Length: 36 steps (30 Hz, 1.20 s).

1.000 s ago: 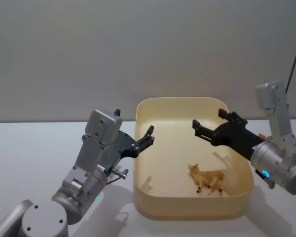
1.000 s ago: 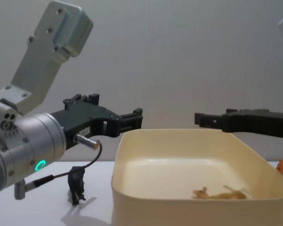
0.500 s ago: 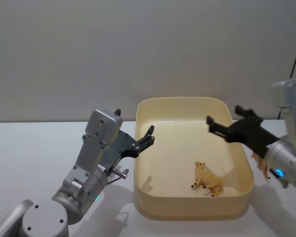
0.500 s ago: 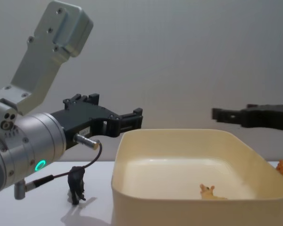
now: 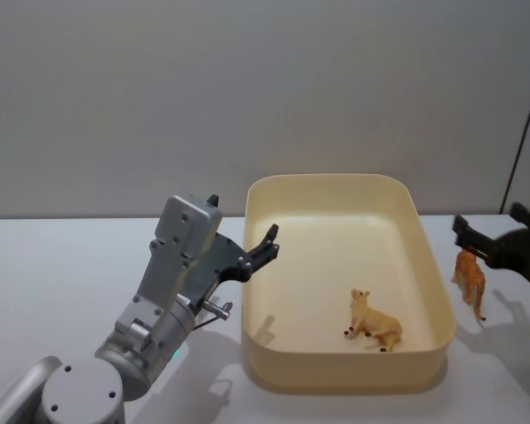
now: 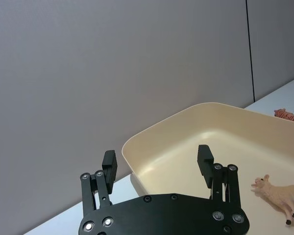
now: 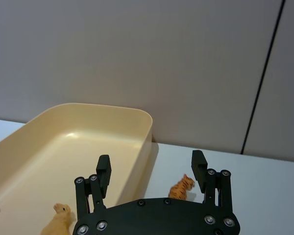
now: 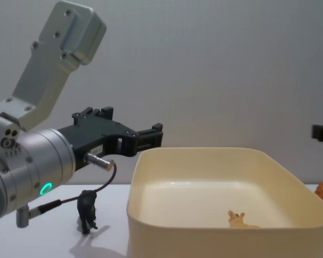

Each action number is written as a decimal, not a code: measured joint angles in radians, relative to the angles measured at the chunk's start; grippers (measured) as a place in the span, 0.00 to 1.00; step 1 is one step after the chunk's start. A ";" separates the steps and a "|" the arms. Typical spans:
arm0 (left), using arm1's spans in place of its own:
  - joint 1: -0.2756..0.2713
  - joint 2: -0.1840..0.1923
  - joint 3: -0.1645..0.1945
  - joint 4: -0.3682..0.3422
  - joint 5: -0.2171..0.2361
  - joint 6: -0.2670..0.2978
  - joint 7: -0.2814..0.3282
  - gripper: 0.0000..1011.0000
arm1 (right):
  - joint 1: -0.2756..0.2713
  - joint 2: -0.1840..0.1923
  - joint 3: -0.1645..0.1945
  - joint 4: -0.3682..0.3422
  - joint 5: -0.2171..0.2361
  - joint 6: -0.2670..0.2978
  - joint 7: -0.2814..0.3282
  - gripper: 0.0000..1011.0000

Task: Pick up the toy alternately with two hands and place it into the central storage box.

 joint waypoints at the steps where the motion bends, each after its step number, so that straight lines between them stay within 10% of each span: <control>1: 0.000 0.000 0.000 0.000 0.000 0.000 0.000 0.99 | -0.010 0.006 0.004 -0.008 0.005 0.004 -0.004 0.99; 16: 0.000 0.000 0.000 0.000 0.000 0.000 0.000 0.99 | -0.057 0.031 0.015 -0.030 0.023 0.093 -0.023 0.99; 36: 0.000 0.000 0.000 0.000 0.000 0.000 0.000 0.99 | 0.008 -0.020 -0.022 0.091 -0.081 0.116 -0.087 0.99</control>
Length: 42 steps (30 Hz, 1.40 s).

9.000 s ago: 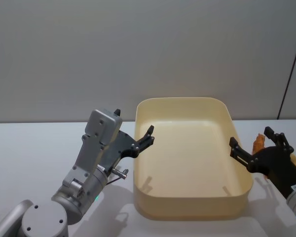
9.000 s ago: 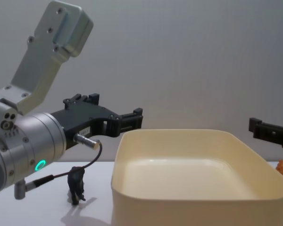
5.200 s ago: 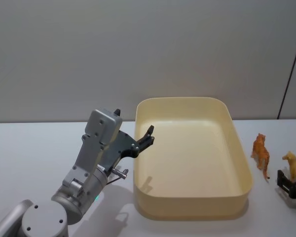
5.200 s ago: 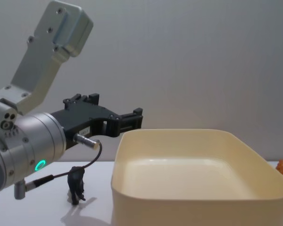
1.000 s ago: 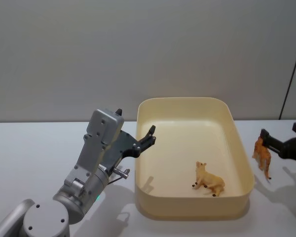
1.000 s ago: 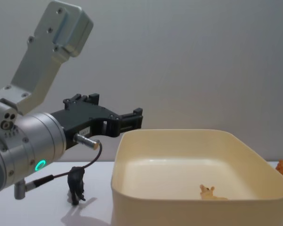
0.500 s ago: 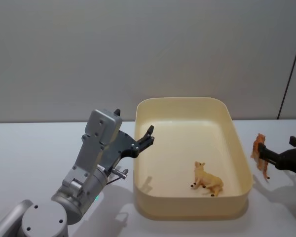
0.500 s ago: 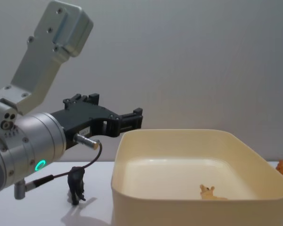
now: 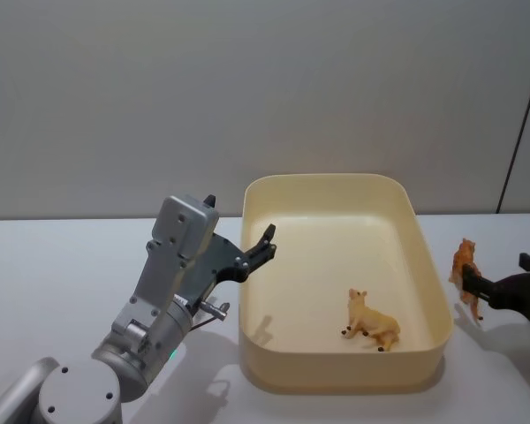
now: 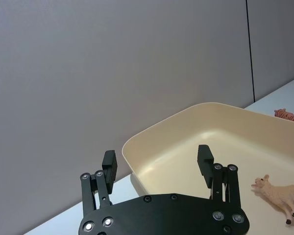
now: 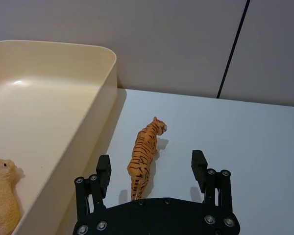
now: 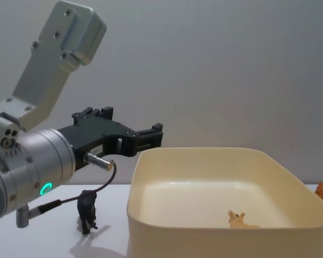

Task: Pick up the toy alternately with two hands and place it into the central storage box.

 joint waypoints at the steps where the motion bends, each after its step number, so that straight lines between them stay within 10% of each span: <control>1: 0.000 0.000 0.000 0.000 0.000 0.000 0.000 0.99 | 0.004 -0.003 -0.002 0.006 -0.003 0.000 0.000 0.99; 17: 0.000 0.000 0.000 0.000 0.000 0.000 0.000 0.99 | 0.096 -0.068 -0.046 0.156 -0.092 -0.020 0.001 0.98; 42: 0.000 0.000 0.000 0.000 0.000 0.000 0.000 0.99 | 0.143 -0.101 -0.068 0.237 -0.143 -0.039 -0.007 0.30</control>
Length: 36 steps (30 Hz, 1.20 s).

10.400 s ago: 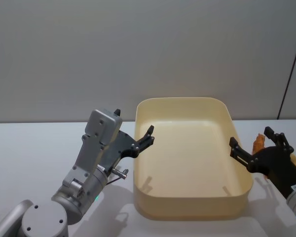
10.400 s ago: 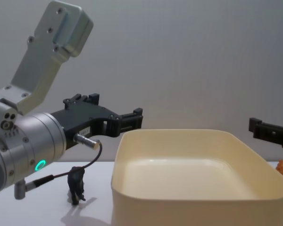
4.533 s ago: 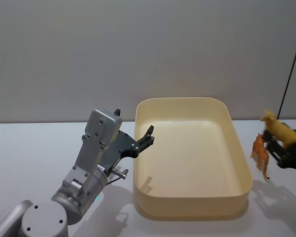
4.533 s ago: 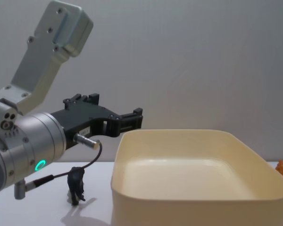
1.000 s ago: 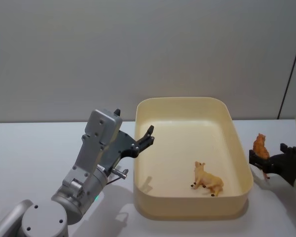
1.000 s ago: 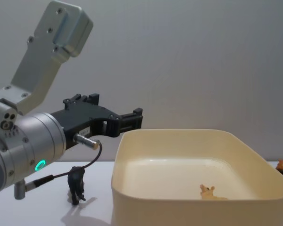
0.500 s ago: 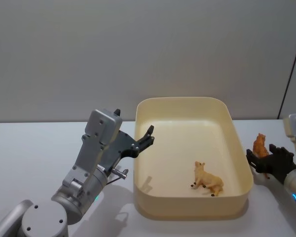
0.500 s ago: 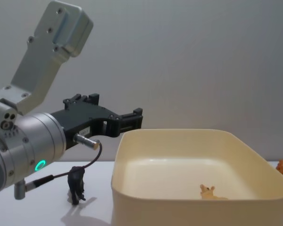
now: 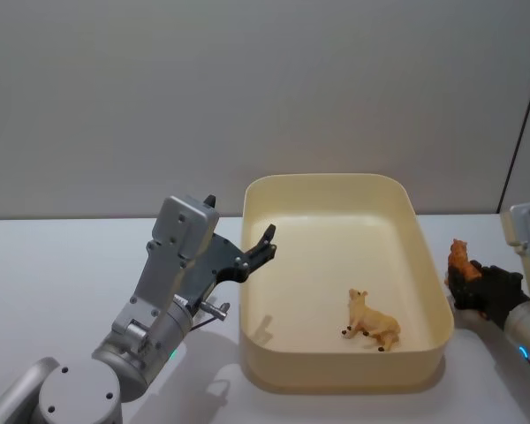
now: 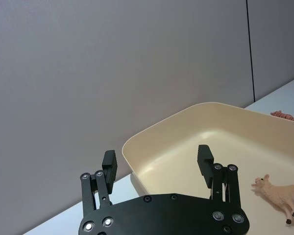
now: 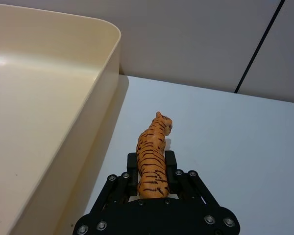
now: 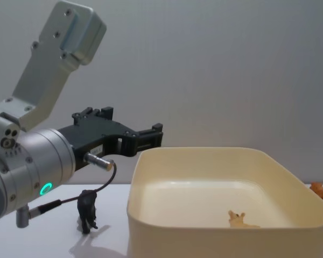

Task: Pick up the toy alternately with two hands and place it into the central storage box.

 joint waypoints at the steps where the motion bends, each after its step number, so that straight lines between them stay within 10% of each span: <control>1: 0.000 0.000 0.000 0.000 0.000 0.000 0.000 0.99 | -0.001 0.001 0.000 -0.002 0.000 0.000 -0.001 0.30; 20: 0.000 0.000 0.000 0.000 0.000 0.000 0.000 0.99 | -0.102 0.057 0.040 -0.170 0.042 -0.056 -0.024 0.30; 36: 0.000 0.000 0.000 0.000 0.000 0.000 0.000 0.99 | -0.059 0.048 0.039 -0.234 0.092 -0.048 0.116 0.30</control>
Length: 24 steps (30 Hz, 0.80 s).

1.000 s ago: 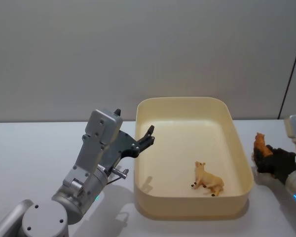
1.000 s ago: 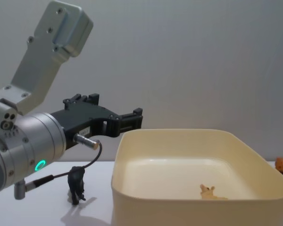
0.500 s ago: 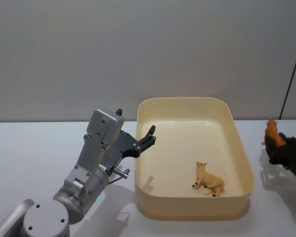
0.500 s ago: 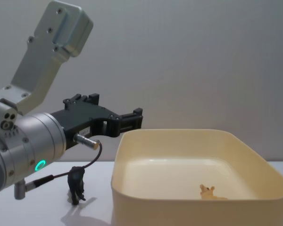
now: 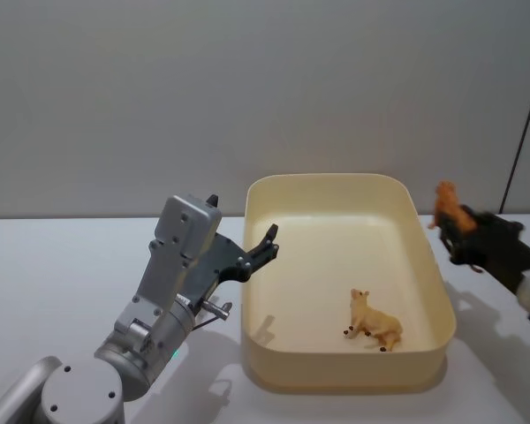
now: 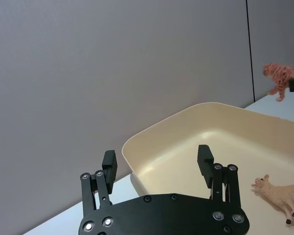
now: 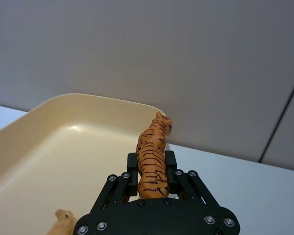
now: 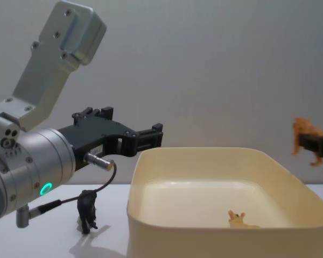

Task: Pick up the toy alternately with two hands and place it into the central storage box.

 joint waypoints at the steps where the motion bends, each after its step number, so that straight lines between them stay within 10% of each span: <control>1: 0.000 0.000 0.000 0.000 0.000 0.000 0.000 0.99 | 0.018 -0.010 -0.006 0.014 0.000 0.002 0.018 0.30; 16: 0.000 0.000 0.000 0.000 0.000 0.000 0.000 0.99 | 0.206 -0.123 -0.077 0.252 -0.059 0.003 0.158 0.31; 24: 0.000 0.000 0.000 0.000 0.000 0.000 0.000 0.99 | 0.266 -0.160 -0.102 0.340 -0.085 -0.005 0.195 0.51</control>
